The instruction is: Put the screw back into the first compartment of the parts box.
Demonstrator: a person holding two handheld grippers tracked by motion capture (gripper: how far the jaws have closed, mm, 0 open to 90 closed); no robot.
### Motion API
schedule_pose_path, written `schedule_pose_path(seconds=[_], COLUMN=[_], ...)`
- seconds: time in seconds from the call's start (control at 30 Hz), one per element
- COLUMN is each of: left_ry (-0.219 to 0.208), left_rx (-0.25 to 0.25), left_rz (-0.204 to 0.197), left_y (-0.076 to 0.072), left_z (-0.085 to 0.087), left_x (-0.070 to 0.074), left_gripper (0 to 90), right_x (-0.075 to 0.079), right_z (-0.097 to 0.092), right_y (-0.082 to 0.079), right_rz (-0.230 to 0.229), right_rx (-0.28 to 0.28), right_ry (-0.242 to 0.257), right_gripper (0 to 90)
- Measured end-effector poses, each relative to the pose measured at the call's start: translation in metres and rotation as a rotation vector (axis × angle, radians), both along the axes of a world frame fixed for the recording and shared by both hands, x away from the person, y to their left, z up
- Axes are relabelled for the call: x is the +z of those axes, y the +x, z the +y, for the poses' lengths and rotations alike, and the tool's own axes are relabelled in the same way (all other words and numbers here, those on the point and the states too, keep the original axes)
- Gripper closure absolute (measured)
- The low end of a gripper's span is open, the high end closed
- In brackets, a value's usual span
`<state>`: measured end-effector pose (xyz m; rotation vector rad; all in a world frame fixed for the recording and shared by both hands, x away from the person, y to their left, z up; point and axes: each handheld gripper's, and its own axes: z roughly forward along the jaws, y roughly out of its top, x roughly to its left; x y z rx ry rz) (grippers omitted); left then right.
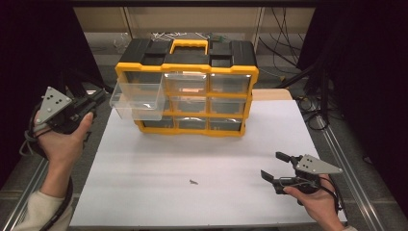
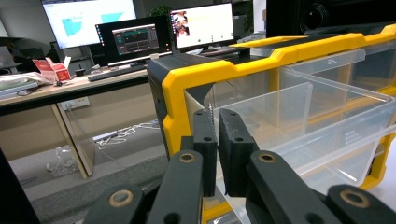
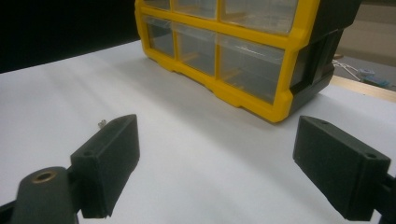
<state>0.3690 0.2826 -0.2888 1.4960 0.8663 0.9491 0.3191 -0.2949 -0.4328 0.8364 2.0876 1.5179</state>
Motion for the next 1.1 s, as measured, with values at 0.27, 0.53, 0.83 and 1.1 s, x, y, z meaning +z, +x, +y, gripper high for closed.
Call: schedule_pose_path(seconds=[0.27, 0.53, 0.83, 1.1], left_ry=[0.004, 0.007, 0.009, 0.011], left_rx=[-0.006, -0.016, -0.031, -0.058], left_rz=[-0.008, -0.022, -0.037, -0.051], left_y=[0.002, 0.003, 0.006, 0.007], left_z=[-0.004, -0.009, -0.016, -0.026], left_x=[0.005, 0.012, 0.018, 0.024], left_gripper=[85.6, 85.5, 85.6, 85.5], right_x=[0.000, 0.000, 0.000, 0.000], right_z=[0.000, 0.000, 0.000, 0.000], right_y=[0.000, 0.000, 0.000, -0.001], right_rz=[-0.002, -0.001, -0.002, 0.023], right_rx=[0.001, 0.002, 0.002, 0.002], right_ry=[0.000, -0.001, -0.001, -0.002], right_gripper=[15.5, 15.5, 15.5, 15.5])
